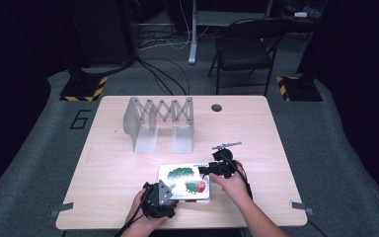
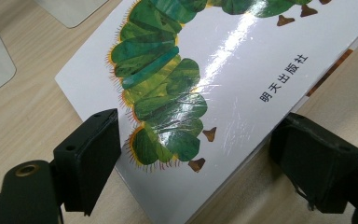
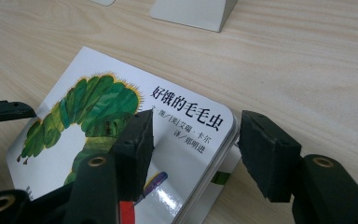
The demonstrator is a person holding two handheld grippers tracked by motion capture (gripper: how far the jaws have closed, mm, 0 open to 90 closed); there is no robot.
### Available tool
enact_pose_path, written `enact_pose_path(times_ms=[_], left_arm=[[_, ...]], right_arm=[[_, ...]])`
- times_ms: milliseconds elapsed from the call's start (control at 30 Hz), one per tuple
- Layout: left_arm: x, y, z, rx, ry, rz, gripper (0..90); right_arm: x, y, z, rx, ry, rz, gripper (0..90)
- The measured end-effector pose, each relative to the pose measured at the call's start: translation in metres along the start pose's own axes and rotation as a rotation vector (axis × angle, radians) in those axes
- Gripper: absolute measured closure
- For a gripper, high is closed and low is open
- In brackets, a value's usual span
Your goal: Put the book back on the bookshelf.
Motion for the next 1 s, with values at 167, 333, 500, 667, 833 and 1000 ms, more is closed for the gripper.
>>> enact_pose_path(times_ms=[167,333,500,667,833,1000], left_arm=[[0.0,0.0,0.0,0.008,0.0,-0.014,16.6],[-0.001,0.0,0.001,0.005,0.01,-0.018,16.7],[0.0,0.0,0.001,-0.004,0.006,-0.015,16.7],[0.0,0.001,0.001,-0.003,-0.003,-0.026,16.7],[0.0,0.002,0.001,-0.002,-0.005,-0.032,16.7],[0.001,0.003,0.002,-0.003,-0.004,-0.033,16.6]], right_arm=[[0.002,0.003,-0.001,0.009,-0.002,-0.001,41.1],[0.007,0.005,0.001,0.037,0.005,0.015,37.9],[0.01,0.008,-0.002,0.046,-0.007,0.053,37.1],[0.011,0.013,-0.003,0.066,0.005,0.079,35.7],[0.011,0.018,-0.005,0.08,0.005,0.08,34.4],[0.011,0.021,-0.007,0.102,0.011,0.075,34.0]])
Point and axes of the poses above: each handheld gripper's, and its own axes: y roughly forward along the jaws, x roughly out of its top, z roughly to its left, the point moved 8 cm from there along y, roughly forward along the jaws, and after that the axes turned 7 degrees about -y, right-handed, at the moved point
